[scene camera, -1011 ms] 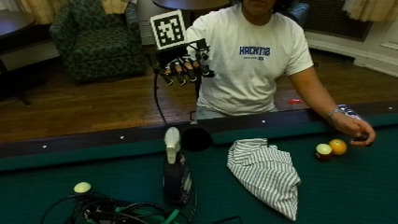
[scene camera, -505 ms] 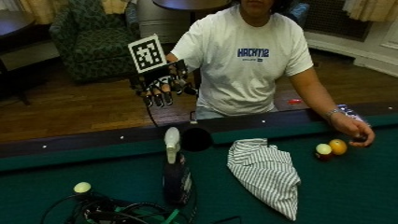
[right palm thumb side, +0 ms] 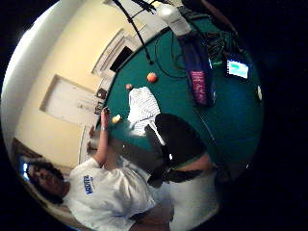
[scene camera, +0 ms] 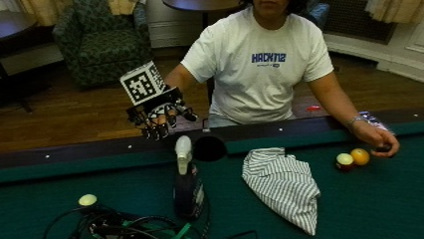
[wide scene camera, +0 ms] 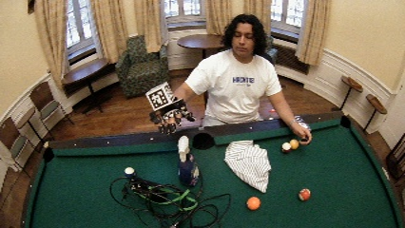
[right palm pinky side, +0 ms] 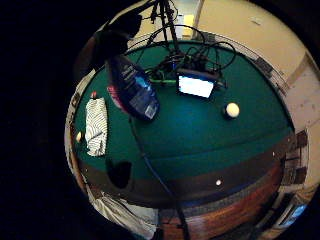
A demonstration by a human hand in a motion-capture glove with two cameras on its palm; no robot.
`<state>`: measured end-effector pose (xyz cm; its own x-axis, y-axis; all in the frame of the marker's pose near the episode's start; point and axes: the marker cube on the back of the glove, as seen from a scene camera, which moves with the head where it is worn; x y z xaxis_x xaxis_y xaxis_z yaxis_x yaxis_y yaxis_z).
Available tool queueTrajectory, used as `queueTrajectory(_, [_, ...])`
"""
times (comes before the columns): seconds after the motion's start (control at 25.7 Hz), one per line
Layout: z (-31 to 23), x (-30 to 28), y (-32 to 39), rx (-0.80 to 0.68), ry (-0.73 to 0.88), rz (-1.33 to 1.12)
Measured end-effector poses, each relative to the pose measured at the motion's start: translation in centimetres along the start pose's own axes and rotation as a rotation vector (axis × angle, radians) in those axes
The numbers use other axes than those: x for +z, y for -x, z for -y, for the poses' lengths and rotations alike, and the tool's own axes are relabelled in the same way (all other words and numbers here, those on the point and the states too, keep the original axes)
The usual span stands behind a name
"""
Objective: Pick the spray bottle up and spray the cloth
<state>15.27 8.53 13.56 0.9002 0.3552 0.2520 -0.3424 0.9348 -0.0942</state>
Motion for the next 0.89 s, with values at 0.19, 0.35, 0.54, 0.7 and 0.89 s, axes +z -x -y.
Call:
queueTrajectory(0.19, [1.2, 1.6, -1.3, 0.053, 0.043, 0.143])
queueTrajectory(0.35, [2.4, 2.8, -1.9, 0.09, 0.058, 0.283])
queueTrajectory(0.54, [3.9, 3.9, -2.1, 0.115, 0.066, 0.399])
queueTrajectory(0.7, [5.3, 4.6, -2.0, 0.13, 0.069, 0.469])
queueTrajectory(0.89, [6.5, 5.5, -2.0, 0.15, 0.077, 0.55])
